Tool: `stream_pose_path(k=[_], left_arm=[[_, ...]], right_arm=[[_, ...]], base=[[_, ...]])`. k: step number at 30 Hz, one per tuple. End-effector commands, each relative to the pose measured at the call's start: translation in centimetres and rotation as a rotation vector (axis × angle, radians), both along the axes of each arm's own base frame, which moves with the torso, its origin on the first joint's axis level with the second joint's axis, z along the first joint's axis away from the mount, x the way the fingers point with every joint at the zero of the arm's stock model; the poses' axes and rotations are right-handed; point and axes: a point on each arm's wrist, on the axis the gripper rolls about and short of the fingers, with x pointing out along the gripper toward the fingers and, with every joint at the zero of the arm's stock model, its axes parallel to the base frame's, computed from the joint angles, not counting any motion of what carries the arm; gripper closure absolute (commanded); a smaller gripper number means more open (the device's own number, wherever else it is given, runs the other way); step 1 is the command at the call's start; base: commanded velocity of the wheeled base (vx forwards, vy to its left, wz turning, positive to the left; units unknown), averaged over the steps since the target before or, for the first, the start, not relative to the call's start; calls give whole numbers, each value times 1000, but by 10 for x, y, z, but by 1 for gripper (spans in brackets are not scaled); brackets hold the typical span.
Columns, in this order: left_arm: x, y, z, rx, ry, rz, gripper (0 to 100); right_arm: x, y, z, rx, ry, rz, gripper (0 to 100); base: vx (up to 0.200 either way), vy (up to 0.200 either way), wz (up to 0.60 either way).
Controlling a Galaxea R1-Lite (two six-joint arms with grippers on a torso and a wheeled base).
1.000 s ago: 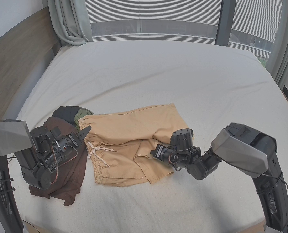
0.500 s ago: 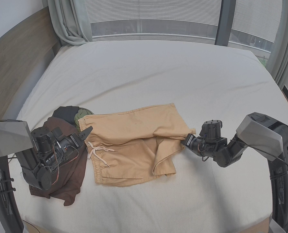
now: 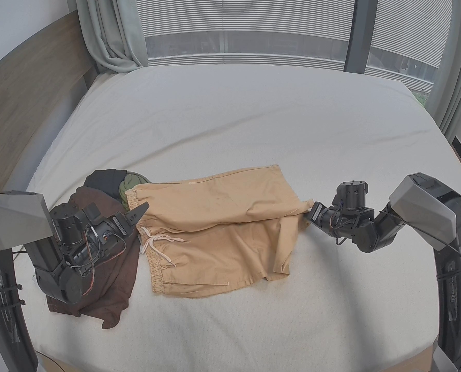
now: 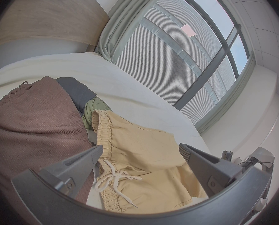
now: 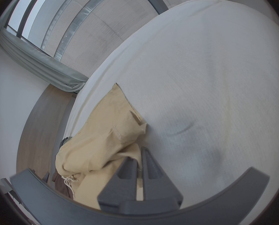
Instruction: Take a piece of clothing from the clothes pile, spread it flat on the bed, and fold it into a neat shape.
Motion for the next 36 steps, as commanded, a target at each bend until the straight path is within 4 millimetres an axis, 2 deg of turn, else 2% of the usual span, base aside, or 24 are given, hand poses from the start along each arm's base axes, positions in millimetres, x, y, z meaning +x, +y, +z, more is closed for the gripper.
stream_pose_path(k=[1,9,16,17,25,26,31,32,36], left_arm=[[-1,0,-1,-2,4,-2,0],[-1,-1,-1,-2,7,-5,0],[-2,-4,-2,-3,12,-16,0],[-3,-4,-3,-2,15,-16,0],[-9,-6,-6,-6,40,-54,0],[-12,-10,-8,-6,54,-70,0],[-17,-14,-10,-10,77,-86,0],[-19,-14,-11,-12,85,-88,0],[-27,-13,-16,-24,129,-107,0]], right_arm=[[10,-12,7,-7,-30,-18,100],[21,-19,17,-30,-47,-25,100],[19,-16,17,-31,-48,-15,100],[19,-16,18,-36,-53,-12,0],[9,-23,26,-94,-63,2,0],[2,-32,33,-104,-61,-10,0],[-12,-38,48,-94,-98,-19,0],[-25,-39,54,-91,-107,-15,0],[-57,-38,54,-83,-71,14,0]], base=[[0,0,0],[0,0,0],[0,0,0],[0,0,0],[0,0,0],[0,0,0],[0,0,0],[0,0,0],[0,0,0]])
